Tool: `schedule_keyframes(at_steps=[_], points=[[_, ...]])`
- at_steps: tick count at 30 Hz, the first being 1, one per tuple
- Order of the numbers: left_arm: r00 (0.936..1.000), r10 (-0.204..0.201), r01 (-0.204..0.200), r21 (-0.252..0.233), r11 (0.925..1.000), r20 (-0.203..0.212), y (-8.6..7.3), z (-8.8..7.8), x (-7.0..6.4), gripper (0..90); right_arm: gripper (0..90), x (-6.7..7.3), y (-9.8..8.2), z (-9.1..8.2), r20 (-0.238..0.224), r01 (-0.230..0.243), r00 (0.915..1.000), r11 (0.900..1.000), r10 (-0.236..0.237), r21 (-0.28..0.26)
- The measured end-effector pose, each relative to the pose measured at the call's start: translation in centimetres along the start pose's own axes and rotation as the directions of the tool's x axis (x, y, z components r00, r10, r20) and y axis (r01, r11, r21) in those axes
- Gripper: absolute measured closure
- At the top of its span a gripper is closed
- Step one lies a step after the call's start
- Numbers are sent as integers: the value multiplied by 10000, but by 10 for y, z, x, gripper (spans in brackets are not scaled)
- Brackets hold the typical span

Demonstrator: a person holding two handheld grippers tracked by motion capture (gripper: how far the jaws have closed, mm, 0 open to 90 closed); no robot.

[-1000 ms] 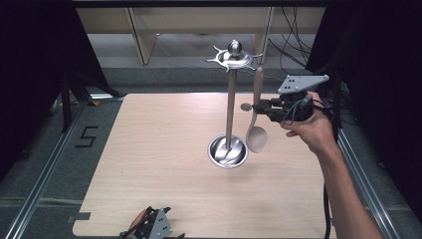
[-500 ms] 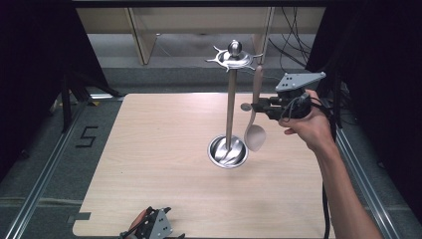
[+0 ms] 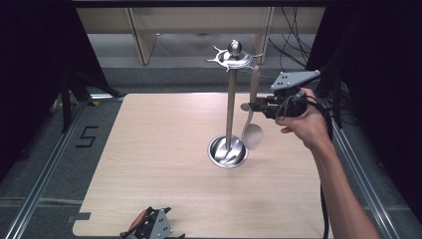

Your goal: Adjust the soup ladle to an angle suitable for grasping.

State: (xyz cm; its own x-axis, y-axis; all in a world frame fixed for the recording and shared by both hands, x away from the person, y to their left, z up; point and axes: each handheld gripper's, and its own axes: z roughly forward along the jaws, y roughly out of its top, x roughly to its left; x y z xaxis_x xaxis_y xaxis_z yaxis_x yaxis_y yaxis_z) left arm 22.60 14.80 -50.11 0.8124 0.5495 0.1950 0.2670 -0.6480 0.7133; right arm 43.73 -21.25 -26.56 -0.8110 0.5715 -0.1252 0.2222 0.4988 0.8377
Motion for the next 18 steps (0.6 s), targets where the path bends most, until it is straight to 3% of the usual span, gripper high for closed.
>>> schedule_keyframes(at_steps=[1,2,7,8,10,15,16,18], points=[[9999,102,-102,91,9999,1,0,-2,1,155,763,-1,0,1,-49,202,9998,9998,-202,-91],[10000,40,-40,-19,10000,2,0,-1,0,155,763,2,-1,1,47,-69,10000,9999,70,-143],[10000,25,-25,29,10000,-24,0,0,0,155,760,2,-2,1,85,-140,9999,9995,143,-288],[9996,-204,207,-122,9997,184,0,1,-1,155,757,2,-2,1,90,-134,9999,9997,136,-226],[10000,25,-25,14,10000,-34,0,0,0,155,751,1,-3,0,123,-163,9998,9992,168,-378],[9997,-198,200,-126,9997,164,0,0,-1,155,739,2,-4,0,-22,-374,9993,9978,373,-549],[10000,-29,29,16,10000,47,0,0,0,155,730,2,-4,0,144,-226,9996,9970,238,-739],[10000,-39,39,-37,10000,86,0,0,-1,155,675,3,-4,-2,156,-398,9990,9966,410,-717]])
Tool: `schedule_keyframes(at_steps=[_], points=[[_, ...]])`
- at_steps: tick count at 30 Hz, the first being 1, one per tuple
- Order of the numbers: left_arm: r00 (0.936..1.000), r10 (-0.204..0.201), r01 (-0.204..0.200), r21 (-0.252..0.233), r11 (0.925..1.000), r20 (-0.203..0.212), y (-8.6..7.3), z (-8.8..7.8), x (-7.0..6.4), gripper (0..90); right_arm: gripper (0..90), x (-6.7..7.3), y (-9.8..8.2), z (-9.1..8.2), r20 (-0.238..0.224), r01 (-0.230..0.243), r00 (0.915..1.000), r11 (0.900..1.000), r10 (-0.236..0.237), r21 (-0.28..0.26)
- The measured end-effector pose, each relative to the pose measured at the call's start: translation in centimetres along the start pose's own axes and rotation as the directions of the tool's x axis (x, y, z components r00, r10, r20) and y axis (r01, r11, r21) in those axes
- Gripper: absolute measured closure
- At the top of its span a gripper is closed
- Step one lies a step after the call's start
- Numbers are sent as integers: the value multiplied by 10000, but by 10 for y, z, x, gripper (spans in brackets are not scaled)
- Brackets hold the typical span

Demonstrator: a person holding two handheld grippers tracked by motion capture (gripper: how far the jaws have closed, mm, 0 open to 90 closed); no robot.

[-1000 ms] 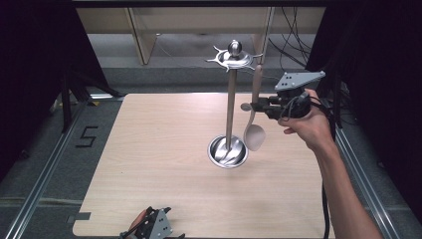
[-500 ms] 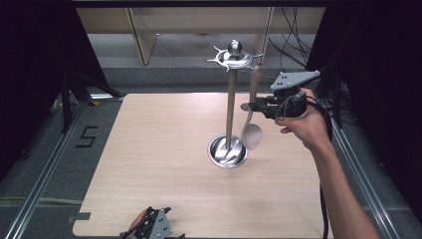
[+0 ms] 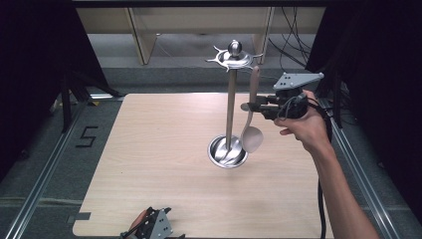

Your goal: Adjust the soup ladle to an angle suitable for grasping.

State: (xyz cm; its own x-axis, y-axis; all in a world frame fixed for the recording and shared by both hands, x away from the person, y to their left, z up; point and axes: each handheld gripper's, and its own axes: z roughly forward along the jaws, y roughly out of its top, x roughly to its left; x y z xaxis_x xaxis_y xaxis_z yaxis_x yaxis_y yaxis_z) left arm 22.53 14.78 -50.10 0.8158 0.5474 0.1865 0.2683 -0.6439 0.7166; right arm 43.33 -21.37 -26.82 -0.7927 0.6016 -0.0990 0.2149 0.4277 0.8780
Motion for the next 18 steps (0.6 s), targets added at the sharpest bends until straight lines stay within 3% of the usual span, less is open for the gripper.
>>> schedule_keyframes(at_steps=[1,3,4,7,9,10,14,16,18], points=[[9999,123,-122,122,9999,-31,0,-1,1,155,675,2,0,0,-39,-193,9998,9998,193,-35],[9999,-99,99,9,10000,84,0,1,0,155,659,2,-1,-3,-87,-148,9999,9998,147,-110],[9999,23,-22,58,10000,-100,0,1,1,155,642,4,-2,-4,-40,-304,9995,9993,303,-212],[9999,24,-23,52,10000,-121,0,1,1,155,585,4,-6,-9,36,-254,9997,9991,256,-336],[9998,-115,115,-17,9999,150,0,1,0,155,564,6,-8,-13,209,-125,9997,9992,133,-390],[10000,94,-95,142,9999,23,0,0,1,155,562,6,-9,-13,153,-88,9998,9987,96,-500],[9998,142,-141,132,9998,-113,0,-1,2,155,511,13,-14,-20,12,-284,9996,9982,285,-521],[9998,173,-172,186,9997,-51,0,-2,3,155,503,14,-17,-22,41,94,9999,9982,-92,-594],[9998,199,-197,239,9995,-75,0,-2,3,155,497,17,-22,-24,128,73,9999,9988,-66,-494]])
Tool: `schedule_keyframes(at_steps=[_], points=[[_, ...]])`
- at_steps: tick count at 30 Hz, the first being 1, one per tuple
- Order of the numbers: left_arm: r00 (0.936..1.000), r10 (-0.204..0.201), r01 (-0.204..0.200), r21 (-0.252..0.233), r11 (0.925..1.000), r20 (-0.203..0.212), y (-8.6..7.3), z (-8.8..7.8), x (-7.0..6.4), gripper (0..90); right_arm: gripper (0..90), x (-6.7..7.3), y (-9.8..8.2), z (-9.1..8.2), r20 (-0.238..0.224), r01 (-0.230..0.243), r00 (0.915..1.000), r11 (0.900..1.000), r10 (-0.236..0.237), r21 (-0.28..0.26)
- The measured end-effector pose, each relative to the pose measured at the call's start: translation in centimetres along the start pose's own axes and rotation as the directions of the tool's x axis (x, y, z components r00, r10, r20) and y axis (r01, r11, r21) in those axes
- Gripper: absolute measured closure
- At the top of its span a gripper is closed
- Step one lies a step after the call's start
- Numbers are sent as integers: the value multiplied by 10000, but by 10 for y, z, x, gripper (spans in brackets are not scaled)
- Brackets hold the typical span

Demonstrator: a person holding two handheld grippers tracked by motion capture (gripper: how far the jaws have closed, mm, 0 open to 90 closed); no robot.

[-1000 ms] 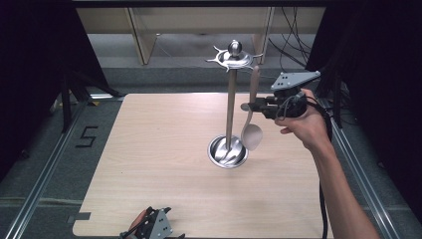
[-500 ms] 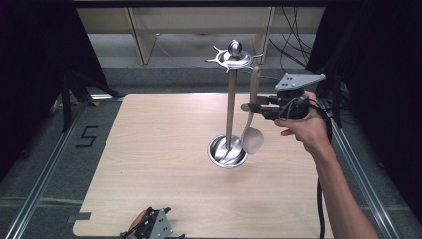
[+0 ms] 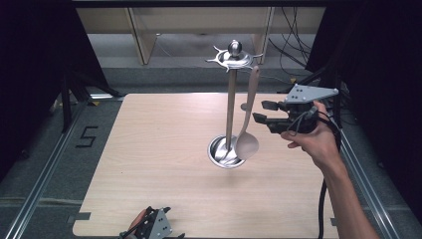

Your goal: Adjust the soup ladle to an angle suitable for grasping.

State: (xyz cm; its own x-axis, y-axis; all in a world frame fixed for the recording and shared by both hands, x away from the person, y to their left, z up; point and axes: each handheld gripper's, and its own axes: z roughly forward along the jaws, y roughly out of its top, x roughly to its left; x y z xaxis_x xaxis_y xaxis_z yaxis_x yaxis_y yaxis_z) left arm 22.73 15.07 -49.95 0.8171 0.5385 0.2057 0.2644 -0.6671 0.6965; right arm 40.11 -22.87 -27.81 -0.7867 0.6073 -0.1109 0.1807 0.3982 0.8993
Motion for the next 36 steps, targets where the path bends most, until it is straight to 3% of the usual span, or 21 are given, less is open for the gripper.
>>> schedule_keyframes(at_steps=[2,3,5,8,10,15,16,17,22,31,32,36], points=[[9998,-180,180,-161,9997,28,0,1,-2,155,493,1,-4,-1,127,163,9998,9999,-163,1],[9998,-216,217,-186,9996,43,0,1,-2,155,490,2,-6,-2,101,10,9999,10000,-10,-5],[10000,-48,48,-48,10000,2,1,0,-1,155,484,2,-10,-3,58,36,10000,10000,-37,53],[9998,-180,179,-139,9997,-65,0,1,-1,155,471,1,-18,-3,126,185,9997,9998,-187,118],[9998,-154,153,-123,9998,-102,0,0,0,155,464,1,-21,-3,318,103,9994,9999,-103,13],[9998,-172,171,-151,9997,-49,0,0,-1,155,443,3,-32,-7,109,-255,9996,9996,254,91],[9998,-178,177,-154,9997,-40,0,0,-1,155,438,3,-34,-7,182,-98,9998,9999,96,103],[9998,-180,179,-153,9997,-40,0,0,-1,155,435,6,-36,-7,223,-260,9994,9996,258,81],[9998,-146,144,-138,9998,-118,0,0,0,155,432,11,-43,-10,361,-140,9992,9997,146,-191],[9996,-233,231,-155,9996,-153,0,-1,-1,155,431,17,-54,-13,313,51,9995,10000,-51,-2],[9996,-277,275,-179,9995,-111,0,0,-1,155,429,19,-56,-12,466,-62,9989,9999,69,-157],[9998,-188,186,-151,9997,-77,0,1,-1,155,425,20,-61,-13,376,-141,9992,9997,148,-176]])
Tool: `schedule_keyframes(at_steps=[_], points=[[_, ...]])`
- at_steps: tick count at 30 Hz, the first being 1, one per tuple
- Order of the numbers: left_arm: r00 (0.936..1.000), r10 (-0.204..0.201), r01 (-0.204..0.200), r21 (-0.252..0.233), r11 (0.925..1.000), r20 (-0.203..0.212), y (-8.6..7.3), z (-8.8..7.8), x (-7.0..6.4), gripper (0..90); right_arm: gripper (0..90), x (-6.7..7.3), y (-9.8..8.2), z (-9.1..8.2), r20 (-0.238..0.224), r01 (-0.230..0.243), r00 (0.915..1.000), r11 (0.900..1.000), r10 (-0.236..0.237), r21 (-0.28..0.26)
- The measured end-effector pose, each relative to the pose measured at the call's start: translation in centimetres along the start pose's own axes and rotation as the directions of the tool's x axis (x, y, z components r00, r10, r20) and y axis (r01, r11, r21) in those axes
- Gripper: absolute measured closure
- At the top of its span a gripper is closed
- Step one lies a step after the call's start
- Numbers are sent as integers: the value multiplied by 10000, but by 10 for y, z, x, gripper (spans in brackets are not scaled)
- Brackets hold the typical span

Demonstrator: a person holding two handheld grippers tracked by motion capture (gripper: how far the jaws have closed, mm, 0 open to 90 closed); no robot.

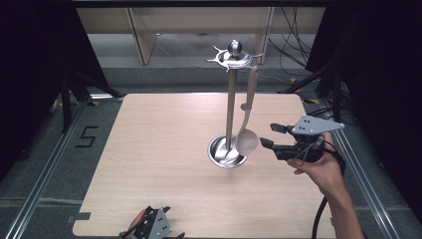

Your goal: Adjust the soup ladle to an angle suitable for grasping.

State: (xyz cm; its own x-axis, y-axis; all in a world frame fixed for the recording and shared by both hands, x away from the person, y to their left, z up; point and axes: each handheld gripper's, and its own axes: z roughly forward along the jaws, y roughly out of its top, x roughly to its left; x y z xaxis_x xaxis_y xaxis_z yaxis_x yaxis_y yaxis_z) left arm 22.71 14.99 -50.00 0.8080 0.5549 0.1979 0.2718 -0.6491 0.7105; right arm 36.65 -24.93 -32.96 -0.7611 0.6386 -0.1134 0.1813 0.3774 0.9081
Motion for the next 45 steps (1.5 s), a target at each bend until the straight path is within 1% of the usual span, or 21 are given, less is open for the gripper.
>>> schedule_keyframes(at_steps=[8,9,11,13,16,18,20,21,22,24,27,29,30,31,33,35,38,40,41,43,45], points=[[10000,10,-10,-15,10000,12,0,-1,0,155,411,4,-7,-1,75,-113,9999,9999,114,-81],[10000,16,-16,-26,10000,13,1,-1,-1,155,411,3,-7,-1,117,82,9999,9999,-81,-133],[9998,166,-166,29,9999,-93,1,-2,0,155,408,5,-8,-1,85,-163,9998,9998,163,-74],[10000,25,-25,-27,10000,18,1,-1,0,155,407,4,-9,-2,121,62,9999,9999,-60,-111],[10000,36,-36,-21,10000,-18,0,-1,0,155,399,5,-10,-2,152,-22,9999,9999,24,-126],[10000,15,-14,-31,10000,21,0,-1,0,155,395,6,-11,-2,41,-175,9998,9998,174,51],[10000,18,-18,-31,10000,26,1,-1,0,155,393,7,-12,-1,55,-164,9998,9999,165,-16],[10000,34,-34,-33,10000,-18,0,-1,0,155,390,6,-13,0,75,0,10000,10000,1,-88],[10000,38,-38,-28,10000,31,1,-1,0,155,386,8,-13,0,83,-211,9997,9998,211,-18],[10000,34,-34,-29,10000,32,1,-1,0,155,375,7,-14,-1,30,-14,10000,10000,14,62],[10000,27,-27,-45,10000,14,1,-1,0,155,368,9,-16,-1,-83,-20,10000,10000,21,71],[10000,15,-15,-34,10000,20,1,-1,0,155,364,10,-19,-2,83,-31,10000,10000,31,17],[10000,23,-23,-35,10000,22,1,-1,0,155,362,10,-21,-3,-109,-54,9999,9998,56,177],[10000,91,-91,-10,10000,-36,1,-2,0,155,359,11,-22,-3,34,-120,9999,9999,120,110],[10000,78,-78,-8,10000,36,2,-1,-1,155,359,11,-26,-3,-69,-120,9999,9997,122,234],[9999,135,-135,7,9999,-14,2,-1,-1,155,355,10,-29,-3,59,-60,10000,9996,58,262],[10000,90,-91,-11,10000,-27,3,-1,0,155,354,9,-34,-1,47,-237,9997,9990,235,366],[10000,28,-28,-43,10000,18,3,0,-1,155,354,8,-37,-1,26,-100,9999,9992,99,382],[9999,111,-111,-30,9999,-9,4,-1,-1,155,354,10,-42,-1,74,-468,9989,9978,465,460],[9999,66,-66,-14,10000,76,4,0,-2,155,354,8,-47,-1,-48,-274,9996,9975,278,649],[10000,100,-100,14,9999,8,4,0,-1,155,352,9,-52,-3,-3,-548,9985,9957,549,740]])
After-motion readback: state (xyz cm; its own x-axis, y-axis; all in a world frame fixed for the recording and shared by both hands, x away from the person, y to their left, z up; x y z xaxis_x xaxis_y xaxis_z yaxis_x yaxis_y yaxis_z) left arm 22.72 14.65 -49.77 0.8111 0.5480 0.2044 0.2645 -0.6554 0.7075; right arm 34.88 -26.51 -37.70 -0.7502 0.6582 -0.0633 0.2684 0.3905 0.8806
